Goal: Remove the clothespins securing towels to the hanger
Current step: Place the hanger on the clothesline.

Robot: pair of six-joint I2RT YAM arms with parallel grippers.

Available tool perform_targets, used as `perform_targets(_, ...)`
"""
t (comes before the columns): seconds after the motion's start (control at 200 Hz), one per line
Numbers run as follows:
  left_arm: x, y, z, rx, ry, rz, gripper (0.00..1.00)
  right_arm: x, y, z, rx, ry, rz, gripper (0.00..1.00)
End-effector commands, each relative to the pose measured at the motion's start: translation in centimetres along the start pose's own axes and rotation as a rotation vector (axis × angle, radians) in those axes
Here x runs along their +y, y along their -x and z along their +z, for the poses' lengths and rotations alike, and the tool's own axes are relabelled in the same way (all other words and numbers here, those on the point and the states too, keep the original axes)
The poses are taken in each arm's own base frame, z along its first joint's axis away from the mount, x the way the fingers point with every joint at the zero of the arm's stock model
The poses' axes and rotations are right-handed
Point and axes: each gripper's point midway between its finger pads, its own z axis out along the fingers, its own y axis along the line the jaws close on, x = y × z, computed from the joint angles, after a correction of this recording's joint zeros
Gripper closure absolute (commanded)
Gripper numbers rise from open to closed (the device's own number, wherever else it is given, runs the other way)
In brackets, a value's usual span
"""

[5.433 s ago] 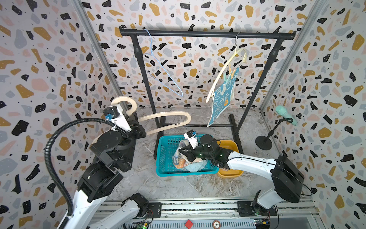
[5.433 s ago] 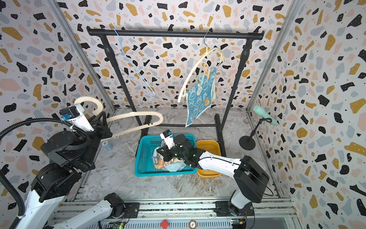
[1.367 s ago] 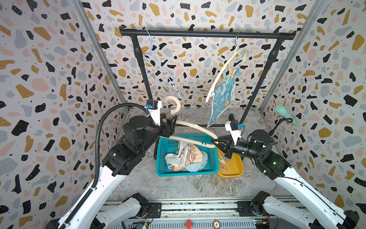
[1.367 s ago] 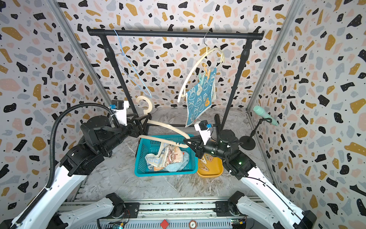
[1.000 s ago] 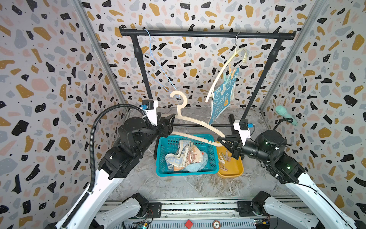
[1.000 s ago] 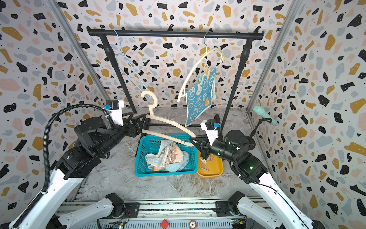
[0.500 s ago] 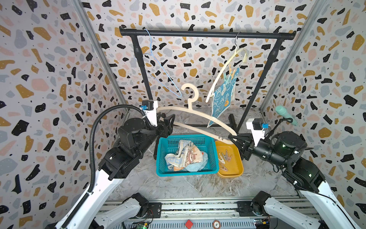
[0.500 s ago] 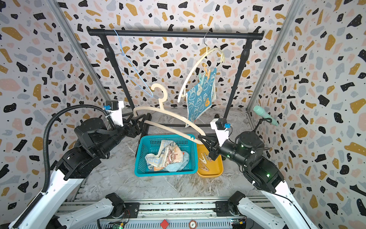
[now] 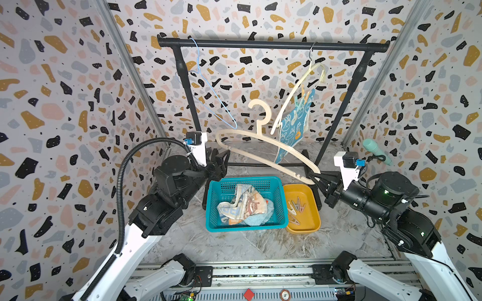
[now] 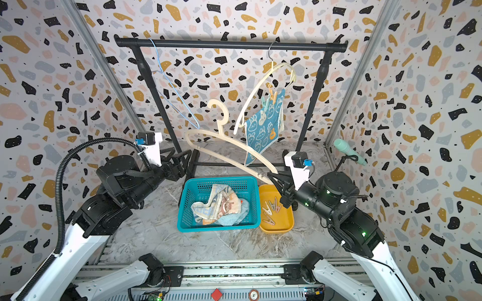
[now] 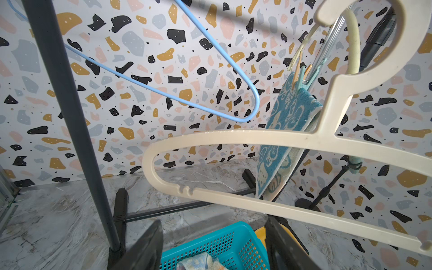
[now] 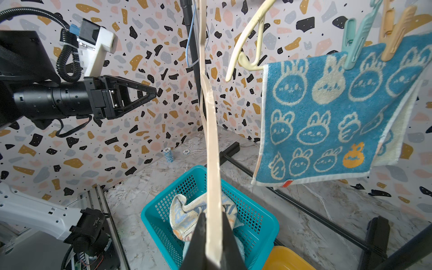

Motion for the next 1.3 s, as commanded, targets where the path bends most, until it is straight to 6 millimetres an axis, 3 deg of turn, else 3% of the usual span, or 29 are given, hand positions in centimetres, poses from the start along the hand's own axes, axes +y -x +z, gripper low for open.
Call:
perform_targets(0.0, 0.1, 1.2, -0.4, -0.053, 0.004, -0.013, 0.31, -0.3, 2.8, -0.3, -0.076, -0.027, -0.040, 1.00)
perform_targets(0.33, 0.3, 1.1, -0.4, -0.053, 0.011, -0.008, 0.31, -1.8, 5.4, 1.2, -0.113, -0.110, -0.098, 1.00)
perform_targets(0.741, 0.5, 1.2, -0.1, -0.056, 0.029, 0.010, 0.31, -2.7, 8.9, 1.1, -0.237, -0.171, -0.137, 1.00)
perform_targets(1.291, 0.7, 1.1, 0.0, -0.055, 0.039, 0.024, 0.31, -1.9, 12.2, 3.0, -0.342, -0.103, -0.100, 1.00)
